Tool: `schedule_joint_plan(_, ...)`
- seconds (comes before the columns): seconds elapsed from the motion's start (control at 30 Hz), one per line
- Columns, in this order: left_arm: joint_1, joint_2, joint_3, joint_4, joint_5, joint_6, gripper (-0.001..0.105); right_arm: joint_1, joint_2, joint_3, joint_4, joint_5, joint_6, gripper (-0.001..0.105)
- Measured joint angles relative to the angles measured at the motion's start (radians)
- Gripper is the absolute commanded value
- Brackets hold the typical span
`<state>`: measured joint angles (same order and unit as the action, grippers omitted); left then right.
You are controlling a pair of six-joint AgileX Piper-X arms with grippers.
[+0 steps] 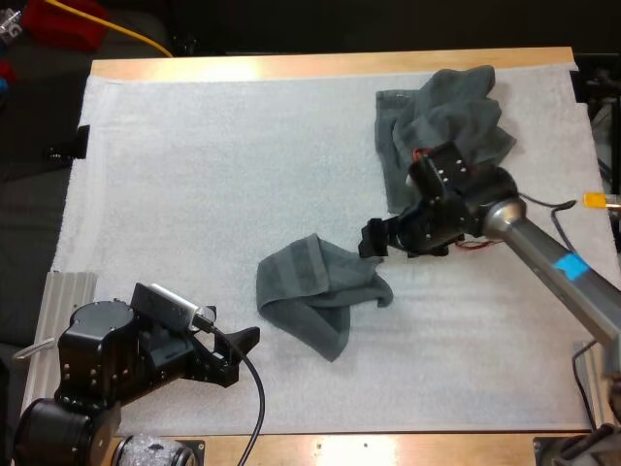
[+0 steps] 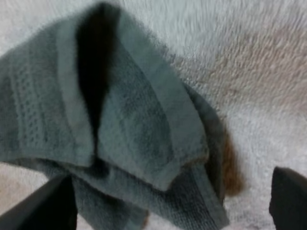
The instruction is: Pick towel from pile, fold and stack
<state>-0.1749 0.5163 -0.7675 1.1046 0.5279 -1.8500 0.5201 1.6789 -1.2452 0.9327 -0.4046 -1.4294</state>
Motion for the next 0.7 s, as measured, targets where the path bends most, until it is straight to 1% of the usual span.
schedule_joint_plan(0.07, 0.000, 0.000, 0.000, 0.001, 0.000, 0.000, 0.071, 0.000, 0.031, 0.000, -0.016, -0.045, 0.022, 0.074)
schedule_joint_plan(0.13, 0.000, 0.000, 0.000, 0.012, 0.000, 0.000, 0.071, 0.000, 0.052, 0.000, -0.036, -0.064, 0.052, 0.066)
schedule_joint_plan(0.2, 0.000, 0.000, 0.000, 0.017, 0.000, 0.000, 0.071, 0.000, 0.067, 0.000, -0.046, -0.076, 0.068, 0.061)
schedule_joint_plan(0.4, 0.000, 0.000, 0.000, 0.017, 0.000, 0.017, 0.071, 0.000, 0.084, 0.000, -0.052, -0.100, 0.082, 0.061)
schedule_joint_plan(0.6, 0.000, 0.000, 0.000, 0.017, 0.000, 0.021, 0.071, 0.009, 0.084, 0.004, -0.076, -0.101, 0.084, 0.061)
schedule_joint_plan(0.7, 0.000, 0.000, 0.000, 0.017, 0.000, 0.023, 0.071, 0.018, 0.089, 0.004, -0.084, -0.106, 0.101, 0.061)
